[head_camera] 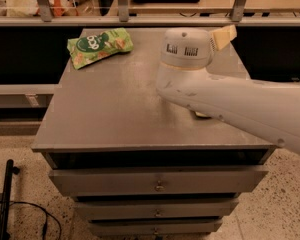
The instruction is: Move water bottle near green rice chip bag
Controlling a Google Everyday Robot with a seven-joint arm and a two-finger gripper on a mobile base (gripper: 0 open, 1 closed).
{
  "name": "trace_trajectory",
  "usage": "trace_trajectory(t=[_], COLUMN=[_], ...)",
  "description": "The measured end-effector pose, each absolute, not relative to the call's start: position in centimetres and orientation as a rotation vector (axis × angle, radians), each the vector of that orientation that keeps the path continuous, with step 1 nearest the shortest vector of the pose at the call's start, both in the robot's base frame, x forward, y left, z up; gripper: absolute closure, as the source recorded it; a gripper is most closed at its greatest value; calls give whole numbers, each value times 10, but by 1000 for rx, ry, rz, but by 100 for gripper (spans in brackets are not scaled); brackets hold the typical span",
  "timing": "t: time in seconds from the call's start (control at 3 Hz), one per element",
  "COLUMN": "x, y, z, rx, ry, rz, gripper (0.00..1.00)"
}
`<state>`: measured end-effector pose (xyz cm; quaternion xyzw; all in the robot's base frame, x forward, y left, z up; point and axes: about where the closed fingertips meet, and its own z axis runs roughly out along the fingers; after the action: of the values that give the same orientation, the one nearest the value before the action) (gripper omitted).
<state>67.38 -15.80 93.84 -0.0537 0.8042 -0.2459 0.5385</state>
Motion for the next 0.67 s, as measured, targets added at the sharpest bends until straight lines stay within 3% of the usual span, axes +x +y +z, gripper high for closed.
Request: trace_trajectory(t=[0.67], x=[626], y=[-162], z=[988], rx=[223], ry=[1864], rz=[-441], gripper=[0])
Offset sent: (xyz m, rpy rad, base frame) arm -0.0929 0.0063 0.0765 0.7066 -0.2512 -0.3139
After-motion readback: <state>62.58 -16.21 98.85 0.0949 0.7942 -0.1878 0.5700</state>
